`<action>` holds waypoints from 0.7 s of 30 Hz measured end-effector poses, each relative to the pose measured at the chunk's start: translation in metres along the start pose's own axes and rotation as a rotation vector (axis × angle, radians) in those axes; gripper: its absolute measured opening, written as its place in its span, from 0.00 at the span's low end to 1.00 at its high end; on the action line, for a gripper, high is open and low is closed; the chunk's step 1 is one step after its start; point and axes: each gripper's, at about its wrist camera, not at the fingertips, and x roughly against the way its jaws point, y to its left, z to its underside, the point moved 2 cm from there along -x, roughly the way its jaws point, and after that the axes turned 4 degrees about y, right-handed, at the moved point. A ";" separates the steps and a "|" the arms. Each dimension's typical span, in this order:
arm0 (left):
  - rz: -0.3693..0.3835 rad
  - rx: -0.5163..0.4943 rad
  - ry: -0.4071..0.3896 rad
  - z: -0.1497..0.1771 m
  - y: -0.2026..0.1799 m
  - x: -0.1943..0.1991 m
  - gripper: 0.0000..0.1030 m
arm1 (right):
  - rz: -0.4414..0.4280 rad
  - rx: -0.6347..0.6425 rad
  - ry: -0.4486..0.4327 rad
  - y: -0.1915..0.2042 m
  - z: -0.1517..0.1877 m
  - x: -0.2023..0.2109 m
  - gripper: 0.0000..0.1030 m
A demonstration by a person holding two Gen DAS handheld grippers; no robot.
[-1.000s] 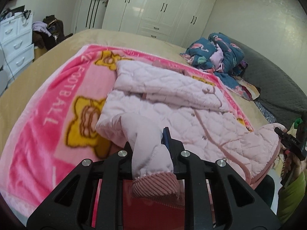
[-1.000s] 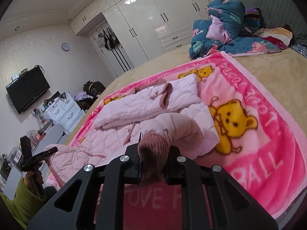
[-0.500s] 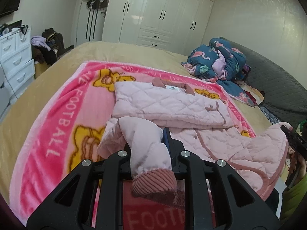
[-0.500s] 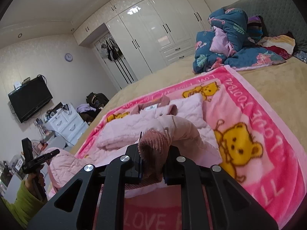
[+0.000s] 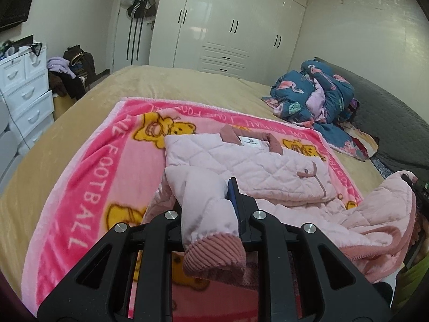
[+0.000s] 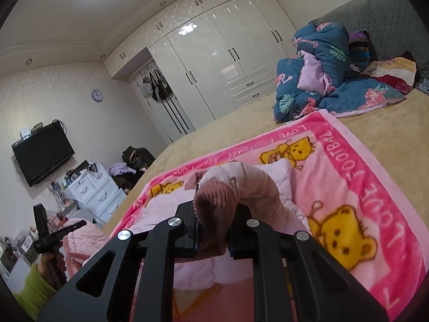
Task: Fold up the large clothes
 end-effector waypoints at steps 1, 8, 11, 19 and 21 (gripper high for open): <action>-0.002 0.001 -0.001 -0.003 0.000 -0.001 0.12 | 0.002 -0.004 -0.004 -0.001 -0.002 -0.002 0.13; -0.003 0.022 -0.015 -0.025 0.004 -0.011 0.13 | 0.004 -0.037 -0.021 -0.005 -0.017 -0.014 0.13; -0.006 0.025 -0.022 -0.033 0.004 -0.014 0.13 | 0.013 -0.040 -0.025 -0.006 -0.024 -0.020 0.13; -0.015 0.032 -0.032 -0.055 0.006 -0.026 0.14 | 0.031 -0.046 -0.024 -0.010 -0.045 -0.040 0.13; -0.020 0.034 -0.032 -0.060 0.007 -0.030 0.14 | 0.035 -0.045 -0.020 -0.010 -0.051 -0.046 0.13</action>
